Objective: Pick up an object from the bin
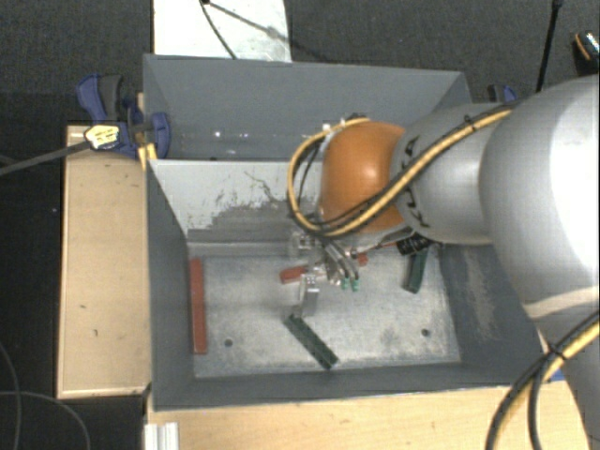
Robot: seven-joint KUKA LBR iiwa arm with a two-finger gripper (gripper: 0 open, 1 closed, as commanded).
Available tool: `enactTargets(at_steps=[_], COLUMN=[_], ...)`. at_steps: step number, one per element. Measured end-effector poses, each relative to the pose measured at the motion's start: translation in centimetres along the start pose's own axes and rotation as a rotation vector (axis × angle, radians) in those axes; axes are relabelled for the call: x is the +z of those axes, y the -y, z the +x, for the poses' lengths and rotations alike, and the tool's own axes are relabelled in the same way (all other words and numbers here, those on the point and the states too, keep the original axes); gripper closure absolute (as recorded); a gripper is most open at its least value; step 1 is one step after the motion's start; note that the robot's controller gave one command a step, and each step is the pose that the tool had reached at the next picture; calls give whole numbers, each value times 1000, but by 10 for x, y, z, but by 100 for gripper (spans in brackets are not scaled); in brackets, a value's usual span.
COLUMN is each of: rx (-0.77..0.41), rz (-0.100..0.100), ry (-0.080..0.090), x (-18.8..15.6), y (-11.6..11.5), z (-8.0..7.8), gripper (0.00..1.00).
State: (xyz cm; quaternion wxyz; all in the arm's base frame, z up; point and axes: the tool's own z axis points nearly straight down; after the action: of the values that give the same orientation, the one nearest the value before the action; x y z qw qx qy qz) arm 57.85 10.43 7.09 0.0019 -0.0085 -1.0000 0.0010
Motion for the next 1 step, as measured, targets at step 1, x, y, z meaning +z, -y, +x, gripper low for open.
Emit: enactTargets(at_steps=[1], rx=[1], rz=[-3], ry=[6], x=[-4], y=[-3], z=[-1], gripper=[100])
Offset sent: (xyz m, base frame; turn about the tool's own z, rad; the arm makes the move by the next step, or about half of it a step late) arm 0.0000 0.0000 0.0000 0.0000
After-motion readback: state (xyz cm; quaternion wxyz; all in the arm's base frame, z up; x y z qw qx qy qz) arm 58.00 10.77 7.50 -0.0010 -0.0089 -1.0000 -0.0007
